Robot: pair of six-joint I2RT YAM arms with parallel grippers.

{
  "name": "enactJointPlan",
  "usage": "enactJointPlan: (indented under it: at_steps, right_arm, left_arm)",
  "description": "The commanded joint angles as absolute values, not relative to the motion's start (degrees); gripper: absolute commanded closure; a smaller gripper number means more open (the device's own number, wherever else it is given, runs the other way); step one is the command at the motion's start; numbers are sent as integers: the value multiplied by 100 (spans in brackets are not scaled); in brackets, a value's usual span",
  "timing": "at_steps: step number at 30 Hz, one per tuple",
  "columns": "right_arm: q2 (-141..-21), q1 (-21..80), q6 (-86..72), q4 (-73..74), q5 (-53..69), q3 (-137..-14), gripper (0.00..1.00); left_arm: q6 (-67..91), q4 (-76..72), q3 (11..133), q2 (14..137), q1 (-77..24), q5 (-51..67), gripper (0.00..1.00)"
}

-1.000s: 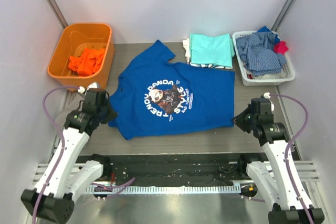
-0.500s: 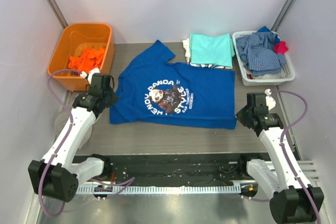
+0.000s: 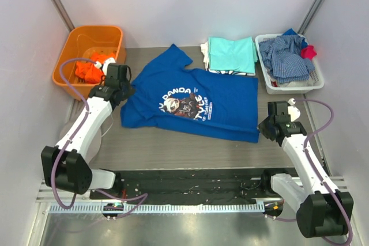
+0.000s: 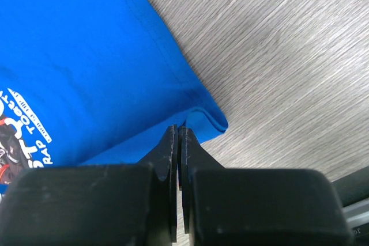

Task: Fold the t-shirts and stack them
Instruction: Fold the tshirt

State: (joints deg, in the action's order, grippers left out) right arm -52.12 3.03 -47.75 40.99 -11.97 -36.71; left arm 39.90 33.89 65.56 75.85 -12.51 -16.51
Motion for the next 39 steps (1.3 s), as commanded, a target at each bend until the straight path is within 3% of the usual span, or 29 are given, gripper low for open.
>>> enactJointPlan:
  at_steps: [1,39]
  right_arm:
    - [-5308,308,-4913,3744,-1441,-3630,99]
    - [-7004,290,-4606,2725,-1881,-4394,99]
  left_arm:
    - [3850,2945,7022,7900,-1213,-1758,100]
    - [3691,2461,7787,9413,-1195,-1767,100]
